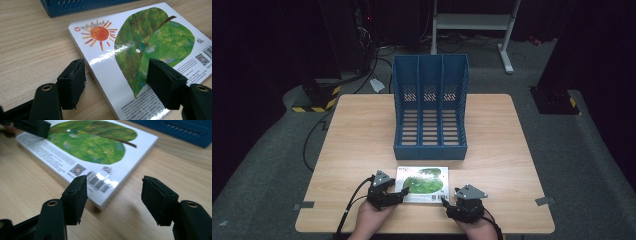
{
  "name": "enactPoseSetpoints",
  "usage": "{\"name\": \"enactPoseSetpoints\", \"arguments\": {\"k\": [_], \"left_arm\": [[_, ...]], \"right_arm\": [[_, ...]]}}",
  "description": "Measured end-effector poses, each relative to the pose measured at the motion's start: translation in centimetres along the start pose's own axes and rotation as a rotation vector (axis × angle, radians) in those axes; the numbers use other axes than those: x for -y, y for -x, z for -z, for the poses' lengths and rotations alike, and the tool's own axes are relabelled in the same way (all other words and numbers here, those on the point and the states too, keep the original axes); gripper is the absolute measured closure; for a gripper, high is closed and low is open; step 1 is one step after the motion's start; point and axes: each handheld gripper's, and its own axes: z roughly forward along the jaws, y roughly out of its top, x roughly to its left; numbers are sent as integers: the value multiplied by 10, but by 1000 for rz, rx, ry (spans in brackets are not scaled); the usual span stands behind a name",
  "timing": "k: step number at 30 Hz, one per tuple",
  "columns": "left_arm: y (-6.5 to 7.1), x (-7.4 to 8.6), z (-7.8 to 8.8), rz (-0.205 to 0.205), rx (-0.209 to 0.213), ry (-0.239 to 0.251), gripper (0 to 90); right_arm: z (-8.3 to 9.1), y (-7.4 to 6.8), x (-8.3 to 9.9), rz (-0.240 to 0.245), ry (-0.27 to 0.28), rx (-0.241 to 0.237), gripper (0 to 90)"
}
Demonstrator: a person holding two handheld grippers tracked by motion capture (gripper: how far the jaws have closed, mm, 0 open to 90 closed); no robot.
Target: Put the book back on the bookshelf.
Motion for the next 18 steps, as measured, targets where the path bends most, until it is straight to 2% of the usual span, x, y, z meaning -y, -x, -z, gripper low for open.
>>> {"name": "enactPoseSetpoints", "arguments": {"k": [3, 6, 9, 12, 18], "left_arm": [[0, 0, 0, 0, 0, 0, 339], [1, 0, 0, 30, 6, 1, 333], [0, 0, 2, 50, 10, 8, 335], [-1, 0, 4, 66, 9, 28, 359], [-3, 0, 10, 100, 34, 81, 395]], "right_arm": [[-5, -4, 1, 10, -26, -23, 361], [-11, -9, 1, 16, -54, -44, 345], [-14, -14, 0, 43, -61, -25, 316], [-14, -14, 0, 41, -59, -21, 318], [-14, -14, 0, 41, -59, -21, 318]]}}
